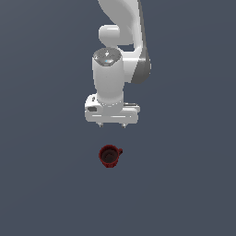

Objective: Pick up the object and move it to a goal position.

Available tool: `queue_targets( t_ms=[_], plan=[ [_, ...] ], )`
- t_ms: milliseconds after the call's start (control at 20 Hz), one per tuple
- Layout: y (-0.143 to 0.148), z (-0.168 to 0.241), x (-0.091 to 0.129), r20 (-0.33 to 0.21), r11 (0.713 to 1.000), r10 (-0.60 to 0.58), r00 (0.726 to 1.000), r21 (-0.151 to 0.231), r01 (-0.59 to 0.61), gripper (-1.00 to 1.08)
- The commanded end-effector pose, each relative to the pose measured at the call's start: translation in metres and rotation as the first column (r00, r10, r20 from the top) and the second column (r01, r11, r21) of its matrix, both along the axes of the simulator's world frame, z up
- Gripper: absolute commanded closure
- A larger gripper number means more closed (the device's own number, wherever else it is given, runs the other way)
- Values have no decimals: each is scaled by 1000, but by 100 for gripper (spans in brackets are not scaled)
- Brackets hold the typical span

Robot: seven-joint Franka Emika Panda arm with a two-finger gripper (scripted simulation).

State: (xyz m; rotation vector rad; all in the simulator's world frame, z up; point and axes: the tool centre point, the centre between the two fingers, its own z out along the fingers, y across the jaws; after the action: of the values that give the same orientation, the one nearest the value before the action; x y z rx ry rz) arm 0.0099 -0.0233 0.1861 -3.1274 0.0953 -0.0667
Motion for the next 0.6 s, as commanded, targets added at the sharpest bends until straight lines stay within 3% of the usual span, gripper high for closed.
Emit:
queue_targets(
  t_ms=[0,550],
  plan=[
    [0,0,0,0,1000,0,1000,0,0,-20],
    [7,3,3,14,999,35,999,4,-35,-20]
  ],
)
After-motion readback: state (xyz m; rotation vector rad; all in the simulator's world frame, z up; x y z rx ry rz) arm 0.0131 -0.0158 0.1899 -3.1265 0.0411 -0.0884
